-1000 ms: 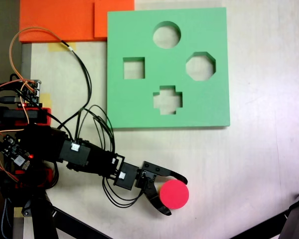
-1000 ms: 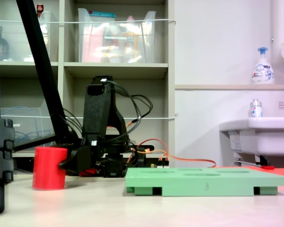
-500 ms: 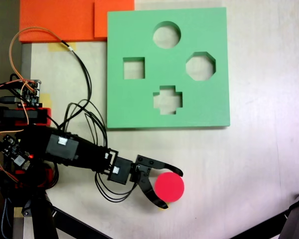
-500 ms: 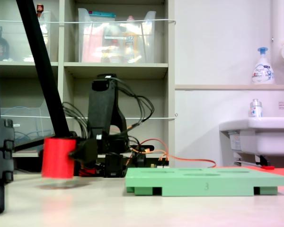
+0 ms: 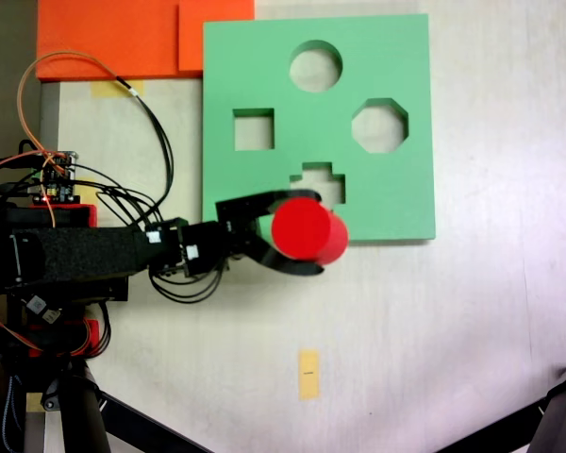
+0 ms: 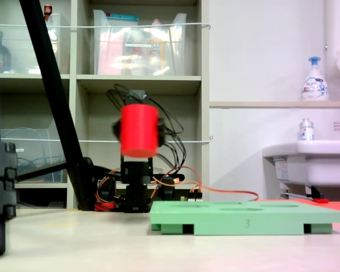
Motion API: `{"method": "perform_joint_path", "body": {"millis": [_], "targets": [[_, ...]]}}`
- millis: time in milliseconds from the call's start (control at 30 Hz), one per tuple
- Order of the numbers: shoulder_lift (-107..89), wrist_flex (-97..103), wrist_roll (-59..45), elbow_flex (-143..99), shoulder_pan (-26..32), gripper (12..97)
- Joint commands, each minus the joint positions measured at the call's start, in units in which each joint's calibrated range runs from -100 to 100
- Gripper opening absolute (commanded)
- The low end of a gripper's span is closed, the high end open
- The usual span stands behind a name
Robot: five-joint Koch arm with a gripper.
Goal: Put the cylinder block into the corresponding hole
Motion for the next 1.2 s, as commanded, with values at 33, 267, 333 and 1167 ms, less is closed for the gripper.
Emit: {"method": "perform_joint_path", "body": {"millis": [33, 267, 333, 1167], "targets": [[-3.2, -6.2, 0.1, 10.8, 5.3, 38.3], [15.9, -10.8, 0.0, 27.4, 13.1, 38.7], [24.2, -10.7, 0.0, 32.2, 14.8, 38.8], [64.4, -6.6, 1.9, 42.6, 20.0, 40.3]]}}
